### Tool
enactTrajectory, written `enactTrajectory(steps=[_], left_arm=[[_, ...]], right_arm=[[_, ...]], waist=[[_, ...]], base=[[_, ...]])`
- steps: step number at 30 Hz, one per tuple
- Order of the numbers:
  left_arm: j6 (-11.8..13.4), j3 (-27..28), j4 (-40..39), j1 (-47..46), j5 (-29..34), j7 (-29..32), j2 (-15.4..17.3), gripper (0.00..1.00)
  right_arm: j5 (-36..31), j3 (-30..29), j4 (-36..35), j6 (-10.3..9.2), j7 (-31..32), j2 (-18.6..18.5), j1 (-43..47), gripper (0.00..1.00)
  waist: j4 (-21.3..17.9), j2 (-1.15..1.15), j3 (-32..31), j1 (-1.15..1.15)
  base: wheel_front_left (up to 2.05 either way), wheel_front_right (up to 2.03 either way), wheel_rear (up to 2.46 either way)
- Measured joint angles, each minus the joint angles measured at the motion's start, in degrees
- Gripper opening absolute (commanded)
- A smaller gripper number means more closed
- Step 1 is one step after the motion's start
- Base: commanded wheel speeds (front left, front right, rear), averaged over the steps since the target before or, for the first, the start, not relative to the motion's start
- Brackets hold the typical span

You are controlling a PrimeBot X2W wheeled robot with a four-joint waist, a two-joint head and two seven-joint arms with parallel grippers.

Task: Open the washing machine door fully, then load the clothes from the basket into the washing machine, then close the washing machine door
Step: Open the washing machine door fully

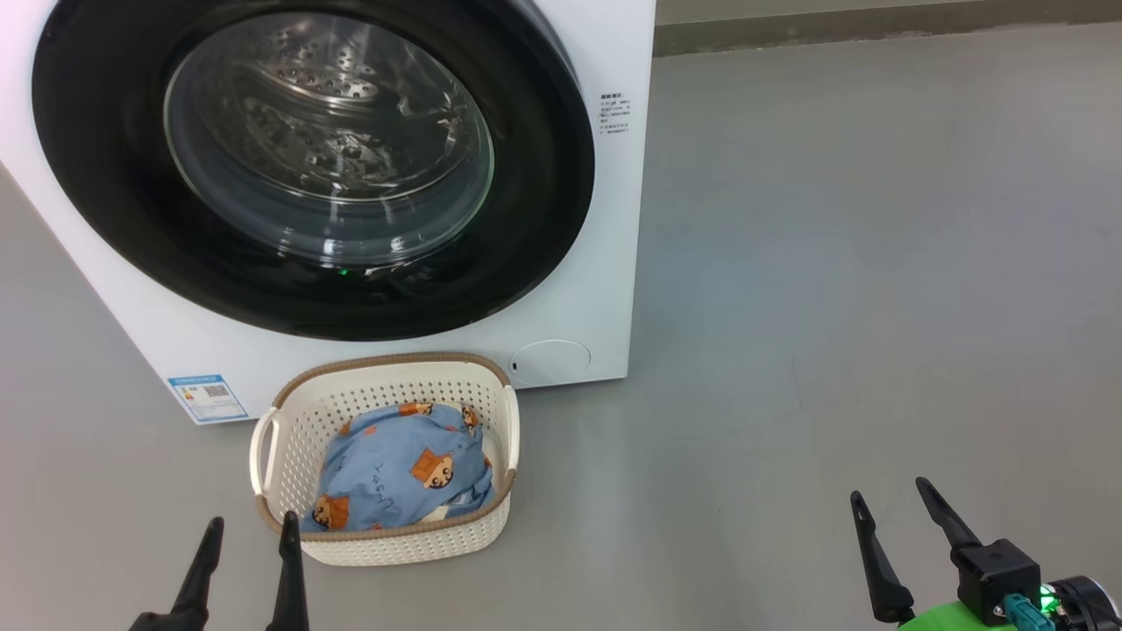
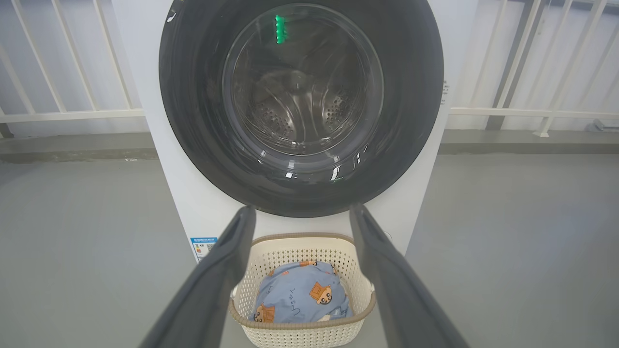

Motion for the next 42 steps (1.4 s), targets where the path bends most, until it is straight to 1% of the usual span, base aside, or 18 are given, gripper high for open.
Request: enactTrajectory(steps=[11,13,16,17,18,19,21,22,24,27,31,32,37,39,41,42], left_arm=[[0.0,0.4,0.0,0.0,-0.1,0.0,0.0,1.0],[0.0,0.5,-0.1,0.1,-0.1,0.0,0.0,1.0],[0.0,0.5,-0.1,0.1,-0.1,0.0,0.0,1.0],[0.0,0.5,-0.1,0.1,-0.1,0.0,0.0,1.0],[0.0,0.5,-0.1,0.1,-0.1,0.0,0.0,1.0],[0.0,0.5,-0.1,0.1,-0.1,0.0,0.0,1.0],[0.0,0.8,-0.2,0.1,-0.1,0.0,0.0,1.0],[0.0,1.0,-0.4,0.1,-0.1,0.0,0.0,1.0],[-0.1,1.6,-0.7,0.1,-0.1,0.0,0.0,1.0],[-0.1,2.4,-1.1,0.1,0.0,0.0,0.0,1.0],[-0.3,3.3,-1.6,0.1,0.4,0.0,0.0,1.0],[-0.3,3.7,-1.9,0.0,0.6,0.0,0.0,1.0],[-0.6,4.4,-2.7,-0.1,1.0,0.0,0.0,1.0],[-0.6,4.7,-3.1,-0.1,1.1,0.0,0.0,1.0],[-0.8,5.0,-3.4,-0.1,1.2,0.0,0.0,1.0],[-0.8,5.1,-3.5,-0.1,1.3,0.0,0.0,1.0]], right_arm=[[1.6,-0.1,-0.8,0.0,0.0,0.0,0.0,1.0],[3.1,-0.1,-1.1,0.0,0.0,0.0,0.0,1.0],[7.1,-1.1,-1.2,0.0,0.0,0.0,0.0,0.99],[8.4,-1.6,-1.1,0.0,0.0,0.0,-0.1,0.89],[10.1,-2.3,-0.9,0.0,0.0,0.0,-0.1,0.73],[11.8,-2.9,-0.6,0.0,0.0,0.0,-0.2,0.55],[13.5,-4.4,-0.2,0.0,0.0,0.0,-0.6,0.38],[15.2,-5.3,0.0,0.0,0.0,0.1,-1.0,0.28],[17.2,-7.0,0.3,0.0,0.0,0.1,-2.0,0.0],[20.5,-9.5,0.7,0.0,0.0,0.1,-4.0,0.0],[26.6,-12.1,1.8,0.0,0.0,0.1,-6.9,0.0],[30.6,-12.9,2.5,0.0,0.0,0.1,-8.2,0.0],[47.0,-13.2,5.8,0.0,0.0,0.1,-11.8,0.0],[56.1,-12.6,7.3,0.0,0.0,-0.1,-13.3,0.0],[64.8,-10.9,8.9,0.0,-0.1,-1.6,-14.3,0.0],[69.7,-10.5,9.4,0.0,0.8,-2.5,-14.7,0.0]], waist=[[-0.3,0.0,0.5,0.0],[-0.3,0.0,0.6,0.0],[-0.4,0.0,0.9,0.0],[-0.4,0.0,1.0,0.0],[-0.4,0.0,1.1,0.0],[-0.4,0.0,1.3,0.0],[-0.4,0.0,1.7,0.0],[-0.4,0.0,2.0,0.0],[-0.4,0.0,2.5,0.0],[-0.6,0.0,3.7,0.0],[-0.8,0.0,5.7,0.0],[-1.0,0.0,6.7,0.0],[-1.4,0.0,9.3,0.0],[-1.6,0.0,10.4,0.0],[-1.8,0.0,11.4,0.0],[-1.8,0.0,11.8,0.0]], base=[[0.0,0.0,0.0],[0.0,0.0,0.0],[0.0,0.0,0.0],[0.0,0.0,0.0],[0.0,0.0,0.0],[0.0,0.0,0.0],[0.0,0.0,0.0],[0.0,0.0,0.0],[0.0,0.0,0.0],[0.0,0.0,0.0],[0.0,0.0,0.0],[0.0,0.0,0.0],[0.0,0.0,0.0],[0.0,0.0,0.0],[0.0,0.0,0.0],[0.0,0.0,0.0]])
